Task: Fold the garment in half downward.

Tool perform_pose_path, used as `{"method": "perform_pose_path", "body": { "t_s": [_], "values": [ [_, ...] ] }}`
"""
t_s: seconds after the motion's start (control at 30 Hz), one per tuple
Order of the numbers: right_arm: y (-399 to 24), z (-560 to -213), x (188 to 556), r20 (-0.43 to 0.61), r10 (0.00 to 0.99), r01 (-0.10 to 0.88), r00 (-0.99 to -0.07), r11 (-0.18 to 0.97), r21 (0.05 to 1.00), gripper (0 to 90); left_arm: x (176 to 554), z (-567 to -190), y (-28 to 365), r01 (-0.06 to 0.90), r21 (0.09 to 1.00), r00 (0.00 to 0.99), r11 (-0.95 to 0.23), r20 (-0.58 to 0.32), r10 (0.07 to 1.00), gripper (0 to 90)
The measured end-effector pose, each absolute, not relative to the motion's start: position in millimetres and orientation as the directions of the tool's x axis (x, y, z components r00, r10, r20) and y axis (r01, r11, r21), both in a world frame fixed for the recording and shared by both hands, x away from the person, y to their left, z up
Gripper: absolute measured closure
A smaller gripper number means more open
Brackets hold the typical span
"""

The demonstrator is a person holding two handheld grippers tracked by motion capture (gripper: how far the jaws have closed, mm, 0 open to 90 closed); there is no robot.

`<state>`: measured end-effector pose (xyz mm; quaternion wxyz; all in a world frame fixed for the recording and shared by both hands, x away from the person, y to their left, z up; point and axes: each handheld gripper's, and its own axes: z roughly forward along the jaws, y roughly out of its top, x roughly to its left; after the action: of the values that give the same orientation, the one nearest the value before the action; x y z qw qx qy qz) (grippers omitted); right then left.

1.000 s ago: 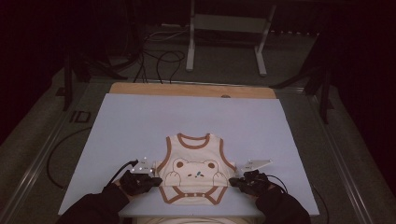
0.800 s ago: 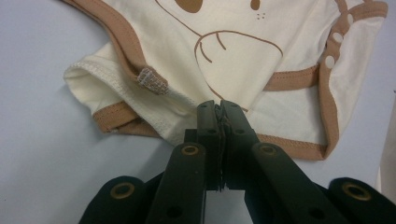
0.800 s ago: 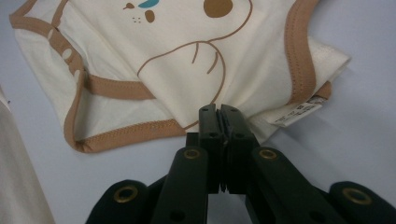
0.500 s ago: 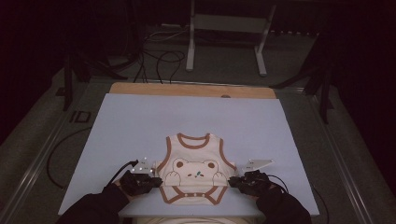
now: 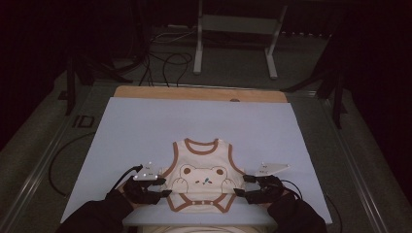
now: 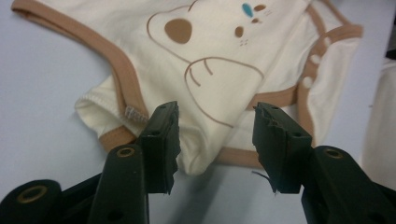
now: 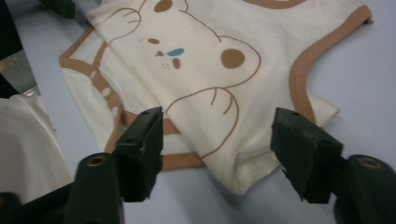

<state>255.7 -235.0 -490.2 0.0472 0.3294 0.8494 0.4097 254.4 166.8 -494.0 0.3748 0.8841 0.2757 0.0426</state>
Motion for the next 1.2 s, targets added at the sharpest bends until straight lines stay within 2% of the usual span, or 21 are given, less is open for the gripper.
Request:
{"method": "perform_pose_path", "body": {
  "t_s": [0.17,0.23,0.3,0.33,0.43,0.47,0.53,0.6,0.97,1.2],
  "values": [
    [-235.0,-485.2,256.1,0.188,0.590,0.509,-0.785,0.443,0.738,23.9,254.3,-488.9,164.7,0.447,0.681,0.851,-0.580,-0.124,0.510,41.4],
    [-234.9,-483.0,255.5,0.189,0.578,0.502,-0.794,0.447,0.741,18.5,254.3,-486.0,163.5,0.439,0.679,0.856,-0.589,-0.117,0.503,34.8],
    [-234.8,-482.1,255.4,0.187,0.569,0.492,-0.801,0.447,0.747,17.0,254.3,-483.3,162.3,0.443,0.678,0.852,-0.586,-0.116,0.510,32.0],
    [-234.6,-479.9,255.3,0.188,0.566,0.488,-0.803,0.444,0.751,16.2,254.5,-481.9,162.0,0.442,0.680,0.851,-0.584,-0.113,0.512,24.7],
    [-234.5,-477.0,255.8,0.181,0.569,0.480,-0.802,0.435,0.762,15.6,255.8,-477.8,161.9,0.445,0.684,0.852,-0.578,-0.124,0.508,14.1],
    [-234.5,-475.8,256.4,0.173,0.572,0.474,-0.802,0.432,0.767,14.1,256.6,-477.1,161.5,0.446,0.684,0.852,-0.578,-0.124,0.509,13.5],
    [-234.6,-473.9,257.8,0.168,0.572,0.466,-0.803,0.427,0.775,13.5,258.3,-476.3,161.4,0.441,0.680,0.861,-0.586,-0.134,0.491,5.4],
    [-234.6,-471.2,258.7,0.155,0.577,0.455,-0.802,0.420,0.785,12.8,258.5,-475.0,160.3,0.429,0.681,0.866,-0.594,-0.122,0.485,1.4],
    [-233.4,-448.6,267.4,0.091,0.574,0.395,-0.814,0.432,0.811,10.3,266.1,-451.5,162.0,0.363,0.732,0.887,-0.577,-0.081,0.455,0.1],
    [-231.2,-434.9,281.8,0.056,0.565,0.368,-0.823,0.455,0.811,10.3,282.6,-439.1,167.2,0.353,0.749,0.891,-0.561,-0.087,0.445,0.1]
  ]
}}
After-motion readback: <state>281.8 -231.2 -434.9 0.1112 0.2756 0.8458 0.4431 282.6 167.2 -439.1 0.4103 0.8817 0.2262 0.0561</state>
